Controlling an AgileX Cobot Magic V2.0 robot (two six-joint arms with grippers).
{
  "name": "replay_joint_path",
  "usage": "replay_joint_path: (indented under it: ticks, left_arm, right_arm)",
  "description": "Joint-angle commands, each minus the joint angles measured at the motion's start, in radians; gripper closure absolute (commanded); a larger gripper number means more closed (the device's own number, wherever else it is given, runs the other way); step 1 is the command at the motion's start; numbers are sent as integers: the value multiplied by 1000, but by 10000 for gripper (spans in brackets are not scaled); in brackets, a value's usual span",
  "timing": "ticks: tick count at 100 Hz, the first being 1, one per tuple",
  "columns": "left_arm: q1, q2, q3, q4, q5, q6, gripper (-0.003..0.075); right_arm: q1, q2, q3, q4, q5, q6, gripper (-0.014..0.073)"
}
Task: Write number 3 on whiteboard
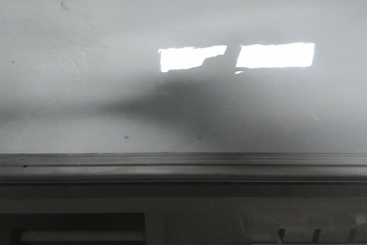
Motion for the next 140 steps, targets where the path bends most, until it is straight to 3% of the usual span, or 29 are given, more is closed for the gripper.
replay_joint_path:
  ticks: [1, 13, 26, 38, 68, 88, 100, 117, 140]
  left_arm:
    - [28, -104, -5, 96, -104, -197, 379]
    - [94, -257, 59, 247, -147, -418, 540]
    - [152, -374, 136, 280, -149, -459, 740]
    - [185, -447, 185, 263, -147, -466, 741]
    - [191, -466, 199, 221, -145, -466, 741]
    - [191, -466, 199, 221, -145, -466, 741]
    - [191, -466, 199, 221, -145, -466, 741]
    - [191, -466, 203, 221, -147, -466, 741]
    - [191, -466, 206, 221, -147, -466, 741]
  right_arm:
    - [-2, -10, -31, -1, -160, 3, 655]
    - [-2, 18, -31, -35, -235, 3, 655]
    - [-4, 66, -31, -35, -297, 3, 655]
    - [-8, 105, -31, -35, -350, 3, 655]
    - [-99, 126, -31, -35, -322, 3, 655]
    - [-203, 124, -29, -39, -159, 3, 654]
    - [-234, 100, -12, -39, -148, 3, 654]
    - [-230, 70, 24, 13, -128, 5, 654]
    - [-163, 177, 39, 48, -198, 5, 654]
